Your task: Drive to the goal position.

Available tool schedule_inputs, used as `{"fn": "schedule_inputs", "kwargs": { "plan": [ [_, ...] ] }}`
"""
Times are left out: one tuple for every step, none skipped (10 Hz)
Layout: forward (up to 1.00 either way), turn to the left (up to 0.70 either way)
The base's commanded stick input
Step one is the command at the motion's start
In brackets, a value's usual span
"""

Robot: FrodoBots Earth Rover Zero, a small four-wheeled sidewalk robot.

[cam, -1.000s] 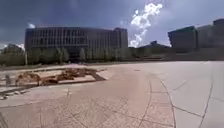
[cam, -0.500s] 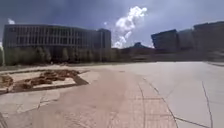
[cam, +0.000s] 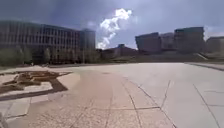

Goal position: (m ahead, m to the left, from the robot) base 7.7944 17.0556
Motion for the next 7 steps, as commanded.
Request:
{"fn": "schedule_inputs", "kwargs": {
  "plan": [
    [0.85, 0.01],
    [0.85, 0.01],
    [0.85, 0.01],
    [0.85, 0.01],
    [0.85, 0.01],
    [0.85, 0.01],
    [0.85, 0.01]
  ]
}}
